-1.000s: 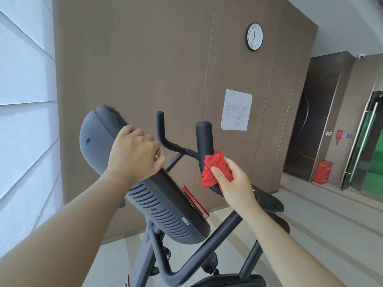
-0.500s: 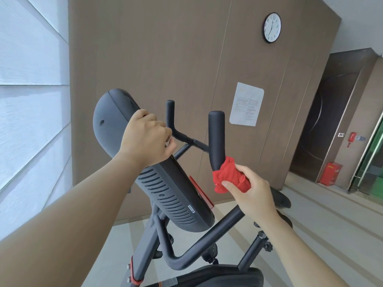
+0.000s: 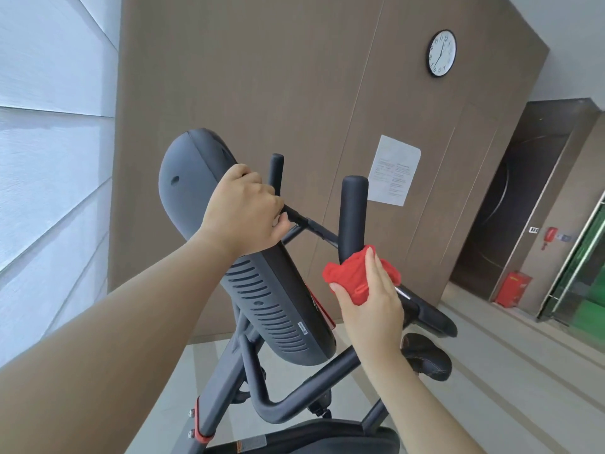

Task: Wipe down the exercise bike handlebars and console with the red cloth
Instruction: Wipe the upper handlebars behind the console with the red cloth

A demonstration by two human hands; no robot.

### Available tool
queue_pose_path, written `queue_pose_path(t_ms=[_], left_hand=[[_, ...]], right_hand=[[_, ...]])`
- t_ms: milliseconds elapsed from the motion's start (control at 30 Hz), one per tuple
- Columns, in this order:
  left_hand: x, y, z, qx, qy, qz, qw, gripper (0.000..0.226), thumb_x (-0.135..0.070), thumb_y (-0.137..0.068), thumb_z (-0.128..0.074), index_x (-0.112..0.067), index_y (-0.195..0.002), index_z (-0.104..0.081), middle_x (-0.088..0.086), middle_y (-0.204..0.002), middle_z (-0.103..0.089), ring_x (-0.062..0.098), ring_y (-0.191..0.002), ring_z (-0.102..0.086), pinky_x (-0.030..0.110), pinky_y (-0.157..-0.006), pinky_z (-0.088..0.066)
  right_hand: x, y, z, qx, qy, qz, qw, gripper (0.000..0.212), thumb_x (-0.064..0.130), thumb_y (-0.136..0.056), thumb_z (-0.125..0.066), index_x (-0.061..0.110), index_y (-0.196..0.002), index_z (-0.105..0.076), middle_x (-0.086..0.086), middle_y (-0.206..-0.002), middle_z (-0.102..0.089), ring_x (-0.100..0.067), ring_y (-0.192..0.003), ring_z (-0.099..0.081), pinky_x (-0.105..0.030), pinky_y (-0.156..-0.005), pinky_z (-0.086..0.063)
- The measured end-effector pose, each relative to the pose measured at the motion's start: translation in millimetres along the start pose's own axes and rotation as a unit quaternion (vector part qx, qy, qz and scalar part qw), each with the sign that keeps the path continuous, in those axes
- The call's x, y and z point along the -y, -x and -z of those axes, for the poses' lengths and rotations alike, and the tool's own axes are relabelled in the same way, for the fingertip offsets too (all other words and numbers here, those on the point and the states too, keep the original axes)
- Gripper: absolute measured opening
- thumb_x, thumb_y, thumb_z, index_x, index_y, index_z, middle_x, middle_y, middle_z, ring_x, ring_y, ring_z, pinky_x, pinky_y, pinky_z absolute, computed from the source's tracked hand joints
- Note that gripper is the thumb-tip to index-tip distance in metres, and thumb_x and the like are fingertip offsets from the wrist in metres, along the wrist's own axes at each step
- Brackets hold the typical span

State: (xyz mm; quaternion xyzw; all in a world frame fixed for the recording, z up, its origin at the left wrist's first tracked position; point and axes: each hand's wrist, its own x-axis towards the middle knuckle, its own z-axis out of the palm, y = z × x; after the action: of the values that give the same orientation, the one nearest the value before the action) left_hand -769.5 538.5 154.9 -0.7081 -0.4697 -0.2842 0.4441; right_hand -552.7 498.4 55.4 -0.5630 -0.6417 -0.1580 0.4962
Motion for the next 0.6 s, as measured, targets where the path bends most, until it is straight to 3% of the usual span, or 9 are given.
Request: queue_pose_path(t_ms=[133, 267, 367, 500, 600], left_hand=[[0.4, -0.6, 2.8, -0.008, -0.005, 0.003, 1.000, 0.049, -0.033, -0.085, -0.022, -0.017, -0.059, -0.060, -0.002, -0.055, -0.056, 0.023, -0.058, -0.044, 0.034, -0.076, -0.033], [0.8, -0.8, 6.0, -0.008, -0.013, 0.003, 1.000, 0.045, -0.030, -0.084, -0.025, -0.015, -0.053, -0.055, -0.002, -0.050, -0.051, 0.023, -0.054, -0.041, 0.033, -0.073, -0.032], [-1.1, -0.5, 3.7, -0.006, -0.011, 0.009, 1.000, 0.047, -0.032, -0.084, -0.023, -0.016, -0.056, -0.059, -0.002, -0.052, -0.055, 0.022, -0.056, -0.043, 0.033, -0.076, -0.034], [-4.0, -2.0, 2.0, -0.007, -0.002, 0.025, 1.000, 0.048, -0.033, -0.083, -0.021, -0.017, -0.057, -0.058, -0.002, -0.054, -0.056, 0.022, -0.057, -0.043, 0.035, -0.078, -0.035], [-4.9, -1.8, 0.0, -0.011, -0.005, 0.031, 0.999, 0.048, -0.034, -0.083, -0.021, -0.017, -0.057, -0.058, -0.003, -0.055, -0.057, 0.022, -0.057, -0.043, 0.035, -0.078, -0.035]], right_hand=[[0.3, 0.5, -6.8, -0.021, -0.007, -0.026, 0.999, 0.077, 0.025, -0.076, -0.076, 0.015, -0.141, -0.036, -0.005, -0.141, -0.047, -0.023, -0.131, -0.043, -0.041, -0.104, -0.041], [-15.5, 7.7, 3.8, -0.005, -0.002, -0.010, 1.000, 0.067, 0.017, -0.076, -0.076, 0.013, -0.135, -0.045, -0.005, -0.136, -0.053, -0.022, -0.127, -0.048, -0.028, -0.099, -0.036], [-37.8, 19.2, 17.0, 0.005, 0.016, 0.008, 1.000, 0.062, 0.012, -0.075, -0.077, 0.009, -0.131, -0.051, -0.007, -0.133, -0.055, -0.024, -0.125, -0.050, -0.029, -0.101, -0.037], [-47.7, 19.5, 25.1, 0.002, -0.025, -0.038, 0.999, 0.066, 0.021, -0.073, -0.079, 0.010, -0.131, -0.052, -0.004, -0.134, -0.055, -0.020, -0.126, -0.049, -0.035, -0.104, -0.041], [-28.7, 10.9, 16.0, -0.013, -0.065, -0.008, 0.998, 0.062, 0.028, -0.075, -0.077, 0.010, -0.130, -0.054, -0.002, -0.133, -0.056, -0.016, -0.125, -0.050, -0.032, -0.104, -0.040]])
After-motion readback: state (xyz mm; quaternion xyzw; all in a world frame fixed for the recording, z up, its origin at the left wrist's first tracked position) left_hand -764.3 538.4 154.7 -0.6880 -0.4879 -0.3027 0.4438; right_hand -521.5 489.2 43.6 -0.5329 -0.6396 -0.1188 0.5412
